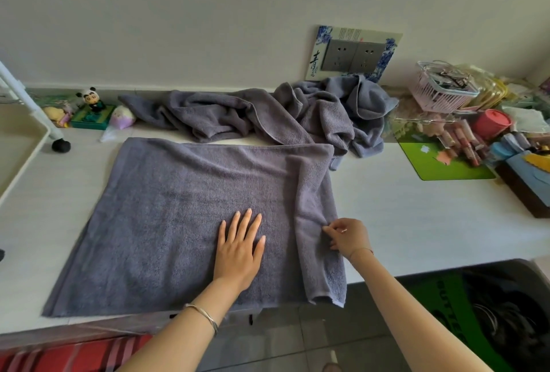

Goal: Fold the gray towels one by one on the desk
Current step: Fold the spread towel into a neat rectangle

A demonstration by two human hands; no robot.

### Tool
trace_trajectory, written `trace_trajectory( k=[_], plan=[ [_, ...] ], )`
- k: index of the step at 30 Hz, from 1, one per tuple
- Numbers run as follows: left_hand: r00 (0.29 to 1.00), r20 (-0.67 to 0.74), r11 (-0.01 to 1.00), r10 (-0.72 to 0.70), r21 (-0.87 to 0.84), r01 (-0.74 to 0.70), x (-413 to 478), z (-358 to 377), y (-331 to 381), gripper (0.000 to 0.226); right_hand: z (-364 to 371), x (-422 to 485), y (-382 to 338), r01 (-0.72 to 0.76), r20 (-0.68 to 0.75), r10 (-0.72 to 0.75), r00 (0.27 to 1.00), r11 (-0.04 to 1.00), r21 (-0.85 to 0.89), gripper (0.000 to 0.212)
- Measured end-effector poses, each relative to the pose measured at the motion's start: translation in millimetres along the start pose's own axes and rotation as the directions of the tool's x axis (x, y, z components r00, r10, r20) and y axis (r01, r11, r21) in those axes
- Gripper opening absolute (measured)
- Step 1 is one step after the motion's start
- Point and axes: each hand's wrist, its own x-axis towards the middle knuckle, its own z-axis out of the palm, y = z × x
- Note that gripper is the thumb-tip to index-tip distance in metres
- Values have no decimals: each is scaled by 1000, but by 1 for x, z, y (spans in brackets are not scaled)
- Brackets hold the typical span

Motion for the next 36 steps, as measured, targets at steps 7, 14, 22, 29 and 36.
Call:
trace_trajectory(
  k=[7,14,22,29,36],
  plan=[
    [1000,-17,1000,-2,-7,2,-1,2,0,62,-37,4,25,-58,-253,40,967,996,-65,22],
    [999,-41,999,16,-29,-17,1,4,0,72,-23,4,25,-102,-43,95,995,967,-234,42],
    [1000,-6,1000,5,-14,-5,2,3,2,74,-37,4,31,-182,-34,191,981,966,182,23],
    [1000,6,997,15,-73,-14,-6,-1,9,87,-50,-62,46,-320,6,346,938,860,397,34],
    [971,25,969,238,-70,-236,-26,-2,42,78,-34,-125,57,-487,223,447,866,657,575,53]
  ],
)
